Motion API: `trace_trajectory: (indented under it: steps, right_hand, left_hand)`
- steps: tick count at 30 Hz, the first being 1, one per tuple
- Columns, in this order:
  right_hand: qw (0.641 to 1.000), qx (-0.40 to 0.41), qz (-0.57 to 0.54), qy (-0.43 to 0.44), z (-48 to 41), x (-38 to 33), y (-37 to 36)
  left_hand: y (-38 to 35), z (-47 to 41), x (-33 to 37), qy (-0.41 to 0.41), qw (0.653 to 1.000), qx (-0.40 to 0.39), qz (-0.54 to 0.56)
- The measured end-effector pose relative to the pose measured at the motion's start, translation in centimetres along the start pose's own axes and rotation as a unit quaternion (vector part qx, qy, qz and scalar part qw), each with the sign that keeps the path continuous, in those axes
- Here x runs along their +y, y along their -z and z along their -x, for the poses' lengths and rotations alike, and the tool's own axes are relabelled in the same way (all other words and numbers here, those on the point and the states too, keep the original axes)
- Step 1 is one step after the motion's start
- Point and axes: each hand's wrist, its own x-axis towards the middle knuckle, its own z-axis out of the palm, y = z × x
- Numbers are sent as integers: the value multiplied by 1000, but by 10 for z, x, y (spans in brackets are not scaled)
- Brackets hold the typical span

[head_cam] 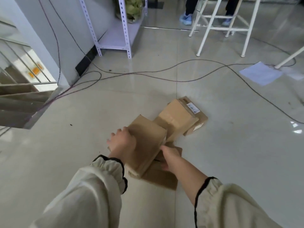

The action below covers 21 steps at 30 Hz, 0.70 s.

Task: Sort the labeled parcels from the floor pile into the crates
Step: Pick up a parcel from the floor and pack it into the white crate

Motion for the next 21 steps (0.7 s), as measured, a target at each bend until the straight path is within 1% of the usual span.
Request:
trace_trajectory:
  steps: [2, 5, 7, 10, 12, 13, 14, 15, 16, 17, 19, 20, 21]
  right_hand:
    - [998, -33, -41, -17, -1, 8, -3]
    - [993, -90, -71, -32, -3, 15, -9]
    - [985, -125, -112, -36, -9, 15, -13]
    - [973, -137, -184, -24, -17, 9, -12]
    - [970, -130, -207, -13, -15, 7, -7]
    - [970, -123, -211, -9, -14, 8, -2]
    - [969, -118, -215, -9, -14, 9, 4]
    - [972, -106, -209, -9, -15, 10, 12]
    - [974, -101, -205, -12, -15, 11, 18]
    - [978, -86, -188, -14, -17, 11, 24]
    - [992, -29, -119, -8, -22, 13, 32]
    - [997, 5, -81, -4, -23, 13, 35]
    - [998, 38, -51, 5, -22, 13, 37]
  left_hand:
    - [-4, -4, -14, 16, 1000, -14, 6]
    - [-8, -11, -30, -2, 999, -25, 33]
    - [-6, -15, -33, -16, 999, -18, 45]
    - [4, -21, -30, -6, 997, -6, 81]
    - [15, -20, -27, -10, 993, 2, 117]
    - [19, -19, -26, -19, 987, 5, 158]
    - [21, -19, -26, -26, 973, -6, 229]
    - [21, -18, -26, -26, 948, -28, 315]
    - [18, -17, -28, -22, 926, -54, 374]
    - [12, -17, -30, -25, 917, -71, 391]
    - [0, -19, -33, -31, 934, -81, 348]
    - [-5, -21, -33, -19, 935, -103, 340]
    - [-9, -22, -33, 8, 925, -149, 348]
